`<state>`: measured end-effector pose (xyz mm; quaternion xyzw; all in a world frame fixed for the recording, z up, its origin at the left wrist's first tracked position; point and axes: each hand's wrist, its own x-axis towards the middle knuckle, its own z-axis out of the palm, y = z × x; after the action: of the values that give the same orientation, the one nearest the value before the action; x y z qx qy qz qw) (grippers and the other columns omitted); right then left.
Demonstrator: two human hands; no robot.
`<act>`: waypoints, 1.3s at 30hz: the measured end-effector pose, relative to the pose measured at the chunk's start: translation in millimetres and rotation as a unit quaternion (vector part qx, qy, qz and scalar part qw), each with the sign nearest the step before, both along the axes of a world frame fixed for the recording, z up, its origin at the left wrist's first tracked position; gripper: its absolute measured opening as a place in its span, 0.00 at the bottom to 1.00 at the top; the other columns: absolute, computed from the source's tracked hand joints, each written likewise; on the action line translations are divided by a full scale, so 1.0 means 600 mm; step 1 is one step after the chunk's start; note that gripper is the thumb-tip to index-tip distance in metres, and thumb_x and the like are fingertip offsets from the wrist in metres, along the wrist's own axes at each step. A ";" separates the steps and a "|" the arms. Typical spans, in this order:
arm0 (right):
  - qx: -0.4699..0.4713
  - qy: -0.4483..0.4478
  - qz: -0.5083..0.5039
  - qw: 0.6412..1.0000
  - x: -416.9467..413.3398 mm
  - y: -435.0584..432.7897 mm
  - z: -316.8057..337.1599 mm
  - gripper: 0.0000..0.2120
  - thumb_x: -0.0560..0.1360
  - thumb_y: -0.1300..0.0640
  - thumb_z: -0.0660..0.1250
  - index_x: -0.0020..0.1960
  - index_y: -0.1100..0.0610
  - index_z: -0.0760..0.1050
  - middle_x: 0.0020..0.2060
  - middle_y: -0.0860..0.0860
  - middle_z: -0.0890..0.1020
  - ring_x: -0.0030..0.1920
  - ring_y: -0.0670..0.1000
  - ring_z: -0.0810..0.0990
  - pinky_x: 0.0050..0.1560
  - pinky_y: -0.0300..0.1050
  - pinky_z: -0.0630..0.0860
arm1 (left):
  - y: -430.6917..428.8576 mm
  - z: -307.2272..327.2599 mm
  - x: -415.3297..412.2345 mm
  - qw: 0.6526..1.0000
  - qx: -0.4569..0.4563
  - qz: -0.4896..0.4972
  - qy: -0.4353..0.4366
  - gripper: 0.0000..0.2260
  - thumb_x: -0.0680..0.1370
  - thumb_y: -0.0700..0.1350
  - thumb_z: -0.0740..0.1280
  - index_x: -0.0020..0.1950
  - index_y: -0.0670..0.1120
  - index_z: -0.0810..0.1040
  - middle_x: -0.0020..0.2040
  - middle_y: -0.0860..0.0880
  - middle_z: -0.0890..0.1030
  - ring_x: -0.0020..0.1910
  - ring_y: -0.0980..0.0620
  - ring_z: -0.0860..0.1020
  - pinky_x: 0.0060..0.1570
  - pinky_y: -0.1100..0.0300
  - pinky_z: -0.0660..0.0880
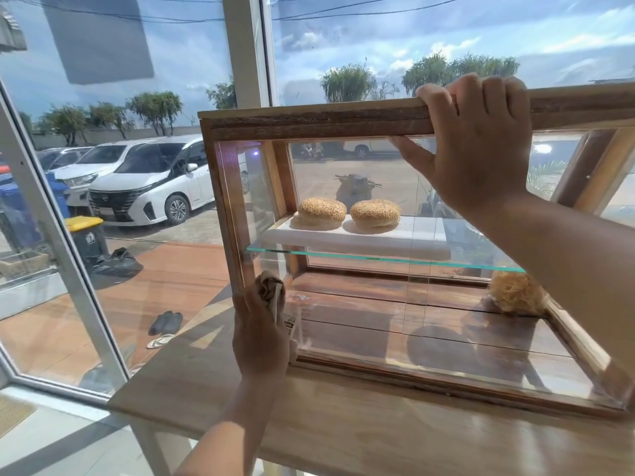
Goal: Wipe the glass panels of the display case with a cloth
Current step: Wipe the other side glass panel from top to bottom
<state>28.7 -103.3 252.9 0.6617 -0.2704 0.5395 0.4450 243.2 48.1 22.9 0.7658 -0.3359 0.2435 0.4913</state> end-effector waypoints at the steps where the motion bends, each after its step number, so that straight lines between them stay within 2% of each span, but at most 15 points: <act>1: 0.002 0.001 0.001 1.000 -0.001 0.001 0.001 0.28 0.84 0.35 0.51 0.63 0.59 0.70 0.51 0.62 0.76 0.50 0.62 0.74 0.59 0.58 0.67 | 0.000 -0.002 -0.001 0.999 -0.019 0.010 0.050 0.14 0.77 0.40 0.66 0.60 0.39 0.67 0.57 0.40 0.71 0.52 0.34 0.77 0.38 0.43 0.76; 4: 0.008 0.001 0.003 1.000 -0.002 0.000 -0.001 0.28 0.84 0.35 0.50 0.64 0.59 0.69 0.52 0.62 0.76 0.51 0.63 0.74 0.60 0.58 0.66 | -0.002 -0.014 -0.011 0.983 -0.067 0.028 0.168 0.09 0.81 0.43 0.62 0.59 0.41 0.67 0.58 0.42 0.70 0.51 0.35 0.77 0.40 0.47 0.73; 6: 0.001 -0.002 0.003 1.000 -0.001 -0.001 -0.001 0.28 0.84 0.35 0.50 0.63 0.59 0.70 0.52 0.62 0.76 0.51 0.63 0.74 0.60 0.58 0.66 | -0.006 -0.021 -0.027 0.979 -0.089 0.025 0.183 0.09 0.81 0.44 0.62 0.59 0.44 0.68 0.58 0.43 0.72 0.53 0.37 0.76 0.45 0.46 0.75; 8: -0.009 -0.008 0.000 1.000 0.000 -0.002 -0.001 0.27 0.84 0.35 0.51 0.63 0.59 0.70 0.51 0.62 0.76 0.50 0.62 0.74 0.59 0.58 0.65 | -0.015 -0.024 -0.052 0.983 -0.112 0.006 0.143 0.09 0.80 0.43 0.64 0.60 0.44 0.70 0.57 0.42 0.74 0.56 0.42 0.75 0.51 0.48 0.75; 10: -0.007 -0.006 0.002 1.000 0.000 -0.004 -0.001 0.27 0.83 0.35 0.51 0.63 0.58 0.70 0.51 0.62 0.76 0.50 0.62 0.74 0.59 0.58 0.64 | -0.026 -0.022 -0.085 0.986 -0.119 -0.033 0.112 0.10 0.79 0.40 0.66 0.59 0.40 0.73 0.56 0.42 0.75 0.56 0.45 0.74 0.46 0.56 0.73; 13: -0.007 -0.005 0.001 1.000 0.000 -0.006 -0.001 0.28 0.83 0.35 0.51 0.63 0.58 0.70 0.52 0.61 0.76 0.50 0.62 0.74 0.59 0.58 0.64 | -0.044 -0.023 -0.138 0.988 -0.093 -0.103 0.073 0.14 0.76 0.35 0.69 0.60 0.41 0.73 0.56 0.46 0.73 0.52 0.45 0.76 0.41 0.56 0.76; 17: -0.015 -0.004 -0.002 1.000 0.001 -0.008 -0.001 0.28 0.83 0.35 0.51 0.63 0.58 0.70 0.51 0.61 0.76 0.50 0.62 0.75 0.59 0.58 0.63 | -0.063 -0.014 -0.196 0.983 -0.050 -0.172 -0.034 0.19 0.73 0.40 0.70 0.62 0.45 0.71 0.54 0.50 0.72 0.45 0.47 0.79 0.34 0.57 0.79; 20: -0.019 -0.005 -0.005 1.000 0.001 -0.009 -0.001 0.28 0.83 0.35 0.52 0.64 0.58 0.70 0.52 0.61 0.76 0.51 0.62 0.75 0.59 0.57 0.63 | -0.072 -0.014 -0.216 0.965 -0.020 -0.225 -0.131 0.22 0.70 0.38 0.74 0.61 0.47 0.72 0.55 0.51 0.75 0.47 0.48 0.79 0.38 0.58 0.77; 23: -0.027 -0.007 -0.008 1.000 0.002 -0.011 0.000 0.27 0.83 0.35 0.53 0.63 0.58 0.70 0.52 0.61 0.77 0.50 0.62 0.75 0.58 0.57 0.64 | -0.066 -0.020 -0.194 0.944 0.042 -0.245 -0.217 0.20 0.71 0.42 0.72 0.62 0.47 0.73 0.57 0.51 0.77 0.45 0.48 0.78 0.37 0.54 0.78; 26: -0.033 -0.005 -0.005 0.999 0.002 -0.010 0.000 0.27 0.83 0.35 0.53 0.63 0.58 0.70 0.51 0.61 0.77 0.50 0.62 0.75 0.57 0.57 0.62 | -0.051 -0.022 -0.154 0.923 0.131 -0.229 -0.279 0.34 0.56 0.39 0.80 0.60 0.48 0.72 0.56 0.49 0.78 0.41 0.47 0.77 0.32 0.52 0.78; 28: -0.031 -0.006 -0.003 0.999 0.001 -0.010 0.000 0.27 0.83 0.35 0.52 0.63 0.58 0.70 0.51 0.61 0.77 0.50 0.62 0.75 0.57 0.57 0.61 | -0.043 -0.022 -0.127 0.921 0.145 -0.212 -0.294 0.35 0.56 0.37 0.79 0.60 0.48 0.72 0.55 0.49 0.78 0.42 0.47 0.78 0.31 0.52 0.78; 33: -0.029 -0.004 -0.008 1.000 0.001 -0.010 0.000 0.27 0.83 0.35 0.52 0.63 0.58 0.70 0.51 0.61 0.77 0.49 0.62 0.75 0.57 0.56 0.61 | -0.006 -0.042 -0.044 0.935 0.167 -0.163 -0.267 0.38 0.56 0.37 0.80 0.62 0.47 0.70 0.57 0.48 0.76 0.48 0.45 0.78 0.39 0.48 0.79; 35: -0.021 0.000 -0.007 1.000 0.001 -0.009 -0.001 0.28 0.83 0.35 0.51 0.63 0.58 0.70 0.51 0.61 0.76 0.50 0.62 0.75 0.57 0.57 0.62 | 0.014 -0.049 -0.020 0.948 0.176 -0.132 -0.232 0.33 0.60 0.37 0.80 0.61 0.48 0.72 0.57 0.49 0.76 0.48 0.44 0.79 0.36 0.48 0.79; 37: -0.001 0.006 -0.002 1.000 0.000 -0.006 0.000 0.28 0.83 0.35 0.50 0.64 0.58 0.69 0.53 0.62 0.76 0.52 0.62 0.74 0.59 0.57 0.63 | 0.032 -0.058 -0.003 0.962 0.174 -0.086 -0.193 0.27 0.65 0.37 0.78 0.59 0.48 0.72 0.54 0.50 0.77 0.44 0.43 0.80 0.29 0.50 0.78; 39: 0.014 0.010 0.003 1.000 -0.002 -0.004 0.000 0.28 0.83 0.35 0.50 0.65 0.58 0.68 0.54 0.62 0.75 0.53 0.63 0.74 0.60 0.58 0.64 | 0.043 -0.063 0.011 0.979 0.158 -0.043 -0.121 0.22 0.70 0.38 0.75 0.59 0.49 0.71 0.54 0.49 0.76 0.44 0.41 0.80 0.30 0.50 0.77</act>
<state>27.8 -105.5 253.1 0.6741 -0.2714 0.5304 0.4366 249.6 74.0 -15.0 0.7836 -0.4598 0.2563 0.3299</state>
